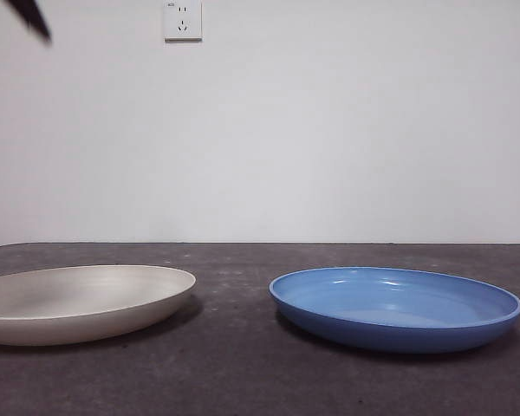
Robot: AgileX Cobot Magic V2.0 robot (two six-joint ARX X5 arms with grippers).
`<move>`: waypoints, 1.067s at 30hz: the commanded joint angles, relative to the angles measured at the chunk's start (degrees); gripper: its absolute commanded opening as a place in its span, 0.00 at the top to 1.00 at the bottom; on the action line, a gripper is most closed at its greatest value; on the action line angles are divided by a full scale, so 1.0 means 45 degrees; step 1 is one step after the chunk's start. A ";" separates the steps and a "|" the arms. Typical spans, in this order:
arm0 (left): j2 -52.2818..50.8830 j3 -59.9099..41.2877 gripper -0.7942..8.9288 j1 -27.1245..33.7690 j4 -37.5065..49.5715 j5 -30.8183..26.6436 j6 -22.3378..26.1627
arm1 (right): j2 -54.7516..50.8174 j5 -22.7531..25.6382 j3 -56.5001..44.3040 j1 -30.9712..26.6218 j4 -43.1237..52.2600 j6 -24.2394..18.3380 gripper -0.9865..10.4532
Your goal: Pick up the white plate, put it on the blue plate, put it on desk
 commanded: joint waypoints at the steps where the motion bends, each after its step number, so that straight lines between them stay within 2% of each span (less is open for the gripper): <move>1: 0.1156 0.0189 0.15 0.0675 0.0170 0.0083 0.0631 | 0.0029 -0.0024 0.0204 0.0053 -0.0219 0.0384 0.43; 7: 0.3429 0.0189 0.15 0.2307 0.1137 0.0612 0.0690 | 0.0029 -0.0044 0.0204 0.0053 -0.0345 0.0389 0.43; 12: 0.5226 0.0189 0.15 0.3094 0.1622 0.0797 0.0787 | 0.0029 -0.0049 0.0209 0.0053 -0.0345 0.0384 0.43; 19: 0.7257 0.0189 0.15 0.3215 0.2652 0.0957 0.0889 | 0.0029 -0.0044 0.0204 0.0053 -0.0340 0.0374 0.43; 28: 0.8806 0.0189 0.16 0.3215 0.3444 0.1078 0.0860 | 0.0029 -0.0044 0.0209 0.0053 -0.0340 0.0301 0.43; 32: 0.9107 0.0194 0.26 0.3191 0.3551 0.1078 0.0850 | 0.0029 -0.0044 0.0204 0.0053 -0.0335 0.0291 0.43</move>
